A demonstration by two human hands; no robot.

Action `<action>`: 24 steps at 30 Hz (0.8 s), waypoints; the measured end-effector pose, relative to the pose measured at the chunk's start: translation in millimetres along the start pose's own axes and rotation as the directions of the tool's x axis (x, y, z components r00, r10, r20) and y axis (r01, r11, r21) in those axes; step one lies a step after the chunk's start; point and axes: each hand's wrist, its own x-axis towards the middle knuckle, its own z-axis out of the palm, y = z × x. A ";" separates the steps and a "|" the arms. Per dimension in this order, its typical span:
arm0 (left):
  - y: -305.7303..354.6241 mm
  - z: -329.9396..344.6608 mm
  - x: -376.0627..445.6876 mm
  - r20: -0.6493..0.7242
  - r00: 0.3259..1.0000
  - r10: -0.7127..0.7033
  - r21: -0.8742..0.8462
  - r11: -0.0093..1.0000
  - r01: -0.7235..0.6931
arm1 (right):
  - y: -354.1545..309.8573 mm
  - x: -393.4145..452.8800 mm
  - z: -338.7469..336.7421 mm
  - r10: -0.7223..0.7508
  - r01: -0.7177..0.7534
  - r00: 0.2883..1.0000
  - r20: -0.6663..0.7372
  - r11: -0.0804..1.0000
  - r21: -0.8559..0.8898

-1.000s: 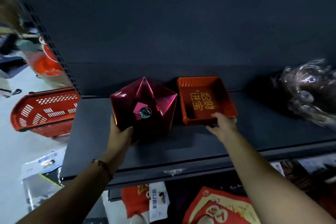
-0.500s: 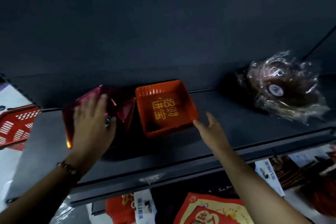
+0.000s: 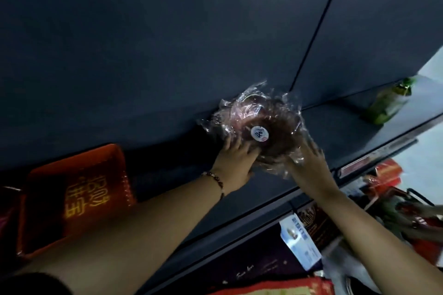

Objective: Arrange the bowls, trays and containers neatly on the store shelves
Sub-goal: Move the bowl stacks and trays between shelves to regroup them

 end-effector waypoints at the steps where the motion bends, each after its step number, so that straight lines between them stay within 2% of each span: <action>1: -1.0 6.4 6.3 0.003 1.000 -0.009 0.006 1.000 0.009 | 7.6 7.0 -1.8 0.106 -0.102 0.994 -0.007 0.974 0.203; 2: -2.4 10.2 8.5 -0.019 0.999 -0.028 0.003 1.000 0.028 | 9.1 10.3 -2.7 0.219 -0.209 0.976 0.018 0.899 0.386; 4: -4.0 11.2 3.6 -0.067 0.996 -0.055 -0.021 0.998 0.054 | 9.4 14.3 4.9 0.398 -0.408 0.901 0.171 0.647 0.644; 7: -4.7 4.8 -27.2 -0.111 0.991 -0.069 -0.061 0.996 0.062 | -6.3 11.0 31.6 0.395 -0.514 0.834 0.385 0.304 0.802; 9: -15.6 1.9 -64.6 -0.141 0.984 -0.110 -0.040 0.994 0.105 | -32.5 0.0 58.4 0.385 -0.518 0.823 0.418 0.209 0.829; 13: -59.8 -4.6 -143.6 -0.155 0.956 -0.250 -0.042 0.968 0.246 | -92.3 -33.0 109.8 0.336 -0.540 0.819 0.464 0.182 0.822; 16: -85.8 -10.2 -177.0 -0.179 0.940 -0.290 -0.067 0.957 0.282 | -123.0 -43.3 125.7 0.309 -0.541 0.819 0.483 0.139 0.829; 18: -97.2 -10.1 -191.2 -0.198 0.943 -0.268 -0.093 0.963 0.254 | -140.4 -49.7 131.7 0.308 -0.531 0.830 0.466 0.174 0.830; 24: -99.5 2.6 -225.5 -0.139 0.963 -0.232 -0.118 0.969 0.217 | -151.5 -67.1 128.8 0.349 -0.493 0.852 0.391 0.282 0.823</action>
